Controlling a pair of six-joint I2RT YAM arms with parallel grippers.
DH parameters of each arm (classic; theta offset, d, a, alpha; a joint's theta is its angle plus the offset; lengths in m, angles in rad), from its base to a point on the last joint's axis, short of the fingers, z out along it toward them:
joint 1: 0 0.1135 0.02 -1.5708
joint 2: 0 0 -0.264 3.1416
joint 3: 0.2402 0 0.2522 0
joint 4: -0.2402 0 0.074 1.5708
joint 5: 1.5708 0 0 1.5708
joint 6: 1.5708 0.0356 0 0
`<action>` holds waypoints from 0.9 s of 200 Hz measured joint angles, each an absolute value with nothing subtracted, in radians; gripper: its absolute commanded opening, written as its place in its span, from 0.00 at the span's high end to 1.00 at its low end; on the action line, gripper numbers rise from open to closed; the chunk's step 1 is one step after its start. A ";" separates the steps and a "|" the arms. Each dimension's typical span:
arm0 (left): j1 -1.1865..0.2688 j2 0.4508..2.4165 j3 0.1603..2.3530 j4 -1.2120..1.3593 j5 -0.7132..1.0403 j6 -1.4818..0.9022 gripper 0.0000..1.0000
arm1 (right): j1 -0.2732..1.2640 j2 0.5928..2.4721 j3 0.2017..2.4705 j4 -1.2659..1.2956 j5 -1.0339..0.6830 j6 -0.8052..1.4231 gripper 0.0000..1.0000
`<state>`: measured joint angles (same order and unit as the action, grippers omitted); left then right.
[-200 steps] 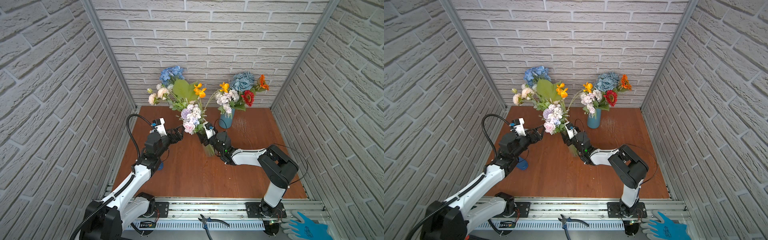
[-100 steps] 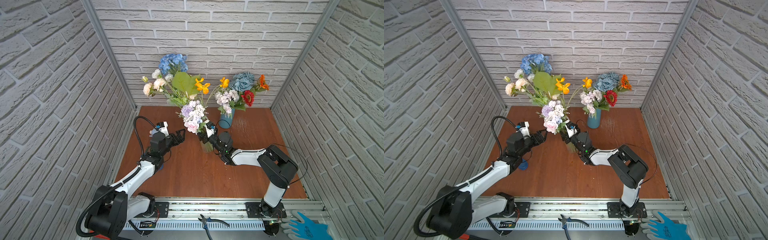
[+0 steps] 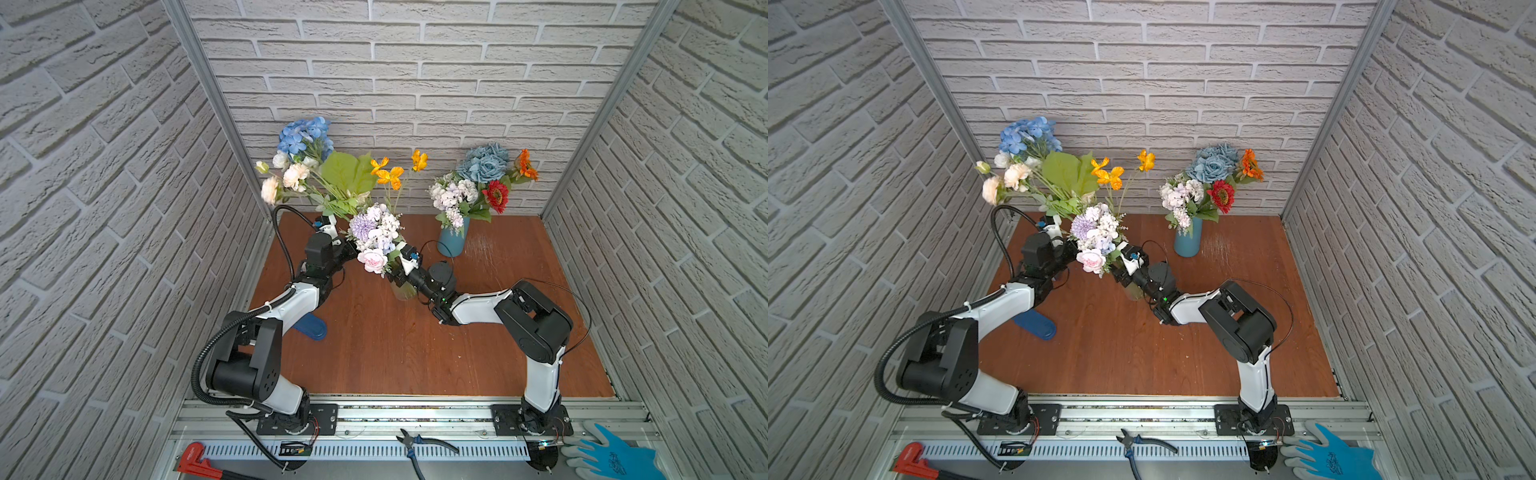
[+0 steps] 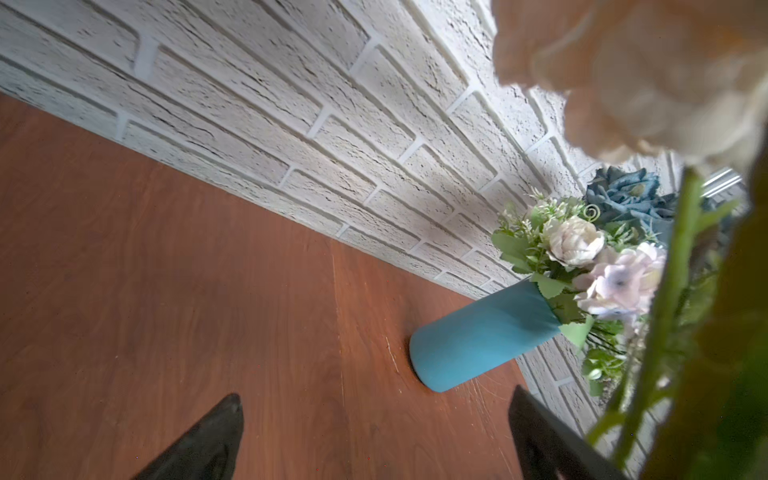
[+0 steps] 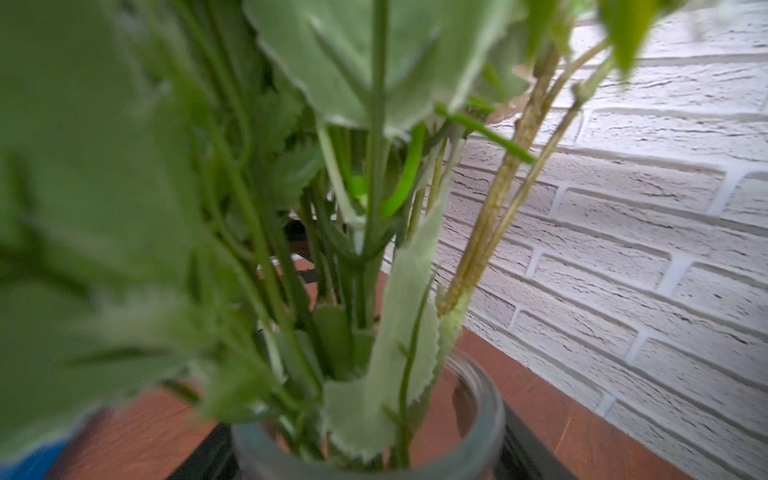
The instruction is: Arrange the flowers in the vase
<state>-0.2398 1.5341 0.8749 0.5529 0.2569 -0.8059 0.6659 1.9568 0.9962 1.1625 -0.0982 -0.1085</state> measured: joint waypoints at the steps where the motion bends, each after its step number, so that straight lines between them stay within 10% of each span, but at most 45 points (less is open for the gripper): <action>1: -0.240 1.537 0.878 0.554 0.259 -0.806 0.02 | 0.665 1.959 1.000 1.163 -0.099 -0.109 0.94; 180: -0.227 1.775 1.151 0.530 0.371 -0.791 0.02 | 0.565 2.377 1.493 1.238 -0.155 -0.107 0.94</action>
<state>-0.2272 1.7748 1.1511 0.5301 0.3710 -0.7914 0.5648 2.3772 1.4933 1.2381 -0.1547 -0.1074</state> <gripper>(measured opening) 0.982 0.696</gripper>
